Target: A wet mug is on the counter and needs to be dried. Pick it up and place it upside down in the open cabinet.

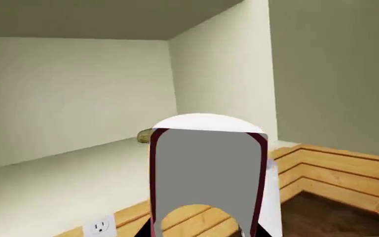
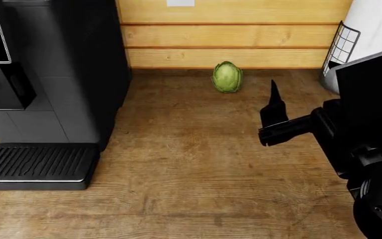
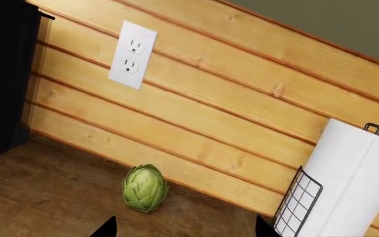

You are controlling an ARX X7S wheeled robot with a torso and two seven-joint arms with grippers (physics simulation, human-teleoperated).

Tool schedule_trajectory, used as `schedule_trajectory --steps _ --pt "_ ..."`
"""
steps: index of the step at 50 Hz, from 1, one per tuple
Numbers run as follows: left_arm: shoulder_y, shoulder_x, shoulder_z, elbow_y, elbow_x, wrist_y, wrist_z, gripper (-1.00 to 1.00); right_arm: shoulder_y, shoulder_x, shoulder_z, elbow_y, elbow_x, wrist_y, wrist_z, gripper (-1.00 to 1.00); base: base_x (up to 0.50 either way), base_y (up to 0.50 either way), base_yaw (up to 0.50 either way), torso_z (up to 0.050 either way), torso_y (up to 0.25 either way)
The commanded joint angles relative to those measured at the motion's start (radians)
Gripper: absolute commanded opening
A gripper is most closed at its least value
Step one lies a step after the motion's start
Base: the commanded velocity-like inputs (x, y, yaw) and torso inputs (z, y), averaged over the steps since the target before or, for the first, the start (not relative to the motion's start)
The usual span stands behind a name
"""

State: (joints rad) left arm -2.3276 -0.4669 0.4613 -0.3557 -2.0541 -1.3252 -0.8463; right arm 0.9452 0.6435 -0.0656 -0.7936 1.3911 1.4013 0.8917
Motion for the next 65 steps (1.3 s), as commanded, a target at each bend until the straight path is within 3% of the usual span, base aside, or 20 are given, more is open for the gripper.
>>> schedule_trajectory --steps 1,8,12,25,32,47,65 --pt "-0.028 0.206 -0.311 -0.202 0.669 -0.231 0.264 -1.00 -0.011 0.010 -0.013 0.004 -0.015 -0.021 -0.007 1.00 0.00 0.00 0.00 0.000 0.000" --pt "-0.028 0.300 -0.395 -0.237 1.192 -0.223 0.632 -1.00 -0.020 0.018 -0.019 0.004 -0.034 -0.037 -0.019 1.00 0.00 0.00 0.00 0.000 0.000" --pt "-0.028 0.345 -0.400 -0.292 1.402 -0.173 0.799 -1.00 -0.021 0.022 -0.023 0.003 -0.044 -0.046 -0.028 1.00 0.00 0.00 0.00 0.000 0.000" --pt "-0.028 0.449 -0.456 -0.501 1.832 0.004 1.024 -1.00 -0.080 0.046 0.005 -0.018 -0.059 -0.101 -0.056 1.00 0.00 0.00 0.00 0.000 0.000" --pt "-0.029 0.464 -0.456 -0.522 1.874 0.015 1.041 -1.00 -0.101 0.050 0.011 -0.016 -0.081 -0.128 -0.078 1.00 0.00 0.00 0.00 0.000 0.001" --pt "-0.029 0.466 -0.366 -0.566 1.774 0.045 1.019 -1.00 -0.167 0.076 0.034 -0.015 -0.129 -0.189 -0.132 1.00 0.00 0.00 0.00 0.000 0.000" --pt "-0.029 0.466 -0.382 -0.588 1.712 0.039 0.965 -1.00 -0.185 0.088 0.031 -0.011 -0.143 -0.209 -0.143 1.00 0.00 0.00 0.00 0.001 -0.032"
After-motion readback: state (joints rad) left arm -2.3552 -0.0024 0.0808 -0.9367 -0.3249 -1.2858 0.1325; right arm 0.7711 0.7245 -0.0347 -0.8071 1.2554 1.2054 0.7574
